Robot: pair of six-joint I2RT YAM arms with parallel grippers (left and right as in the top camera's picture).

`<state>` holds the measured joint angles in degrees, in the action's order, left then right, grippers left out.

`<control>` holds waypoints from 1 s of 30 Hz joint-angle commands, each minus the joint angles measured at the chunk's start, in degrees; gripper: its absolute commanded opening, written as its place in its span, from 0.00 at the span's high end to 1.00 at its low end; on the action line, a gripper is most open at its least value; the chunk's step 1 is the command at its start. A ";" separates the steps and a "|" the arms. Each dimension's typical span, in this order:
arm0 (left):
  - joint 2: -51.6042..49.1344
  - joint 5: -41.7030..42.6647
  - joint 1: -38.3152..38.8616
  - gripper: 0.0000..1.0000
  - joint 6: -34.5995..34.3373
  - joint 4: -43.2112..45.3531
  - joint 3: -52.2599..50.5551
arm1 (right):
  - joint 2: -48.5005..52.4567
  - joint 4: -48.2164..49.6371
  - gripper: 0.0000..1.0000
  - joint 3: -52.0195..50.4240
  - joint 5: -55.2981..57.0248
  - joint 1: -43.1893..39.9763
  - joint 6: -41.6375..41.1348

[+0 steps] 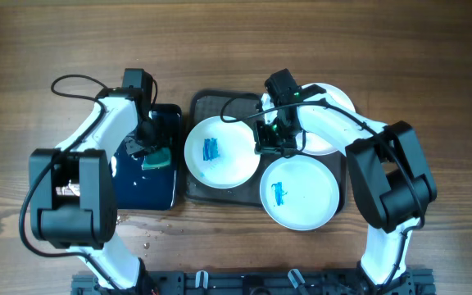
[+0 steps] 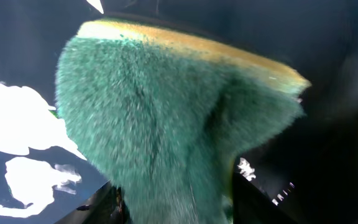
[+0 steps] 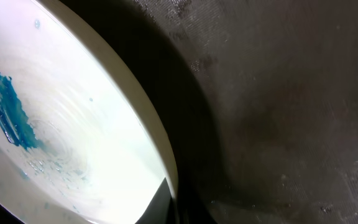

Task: Clean dirty plates on tray and stack at the side
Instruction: 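Grasp the green sponge in the water basin with the left gripper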

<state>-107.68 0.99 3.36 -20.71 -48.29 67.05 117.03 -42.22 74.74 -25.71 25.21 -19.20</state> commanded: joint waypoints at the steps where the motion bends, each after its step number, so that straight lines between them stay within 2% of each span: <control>1: -1.31 0.92 -0.26 0.87 0.85 0.81 0.46 | 0.61 -0.52 0.96 -0.17 1.29 0.28 1.14; 2: -1.31 0.92 -0.28 0.96 0.83 1.07 0.46 | 0.61 -0.57 0.96 -0.17 1.29 0.28 1.16; 7: 0.11 -1.16 -0.17 0.96 0.83 0.94 1.25 | 0.61 -0.98 0.96 -0.17 1.29 0.28 1.14; 12: 11.96 -16.04 2.95 0.96 -0.94 -1.86 2.58 | 0.61 -0.92 0.95 -0.17 1.29 0.28 1.14; 16: 20.50 -28.24 9.55 0.96 -2.34 -2.93 2.58 | 0.61 -0.70 0.96 -0.17 1.31 0.28 1.16; 22: 21.42 -51.19 20.79 0.96 -8.94 -4.50 2.56 | 0.61 -0.50 0.96 -0.17 1.31 0.28 1.18; 25: 21.42 -57.79 23.74 0.96 -10.05 -4.94 2.56 | 0.61 -0.52 0.96 -0.17 1.31 0.28 1.20; 30: 21.42 -59.52 23.80 0.96 -11.28 -5.40 2.56 | 0.61 -0.50 0.96 -0.17 1.29 0.28 1.18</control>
<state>-86.41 -52.77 27.05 -29.23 -53.67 68.75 117.03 -42.76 74.74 -25.74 25.21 -19.20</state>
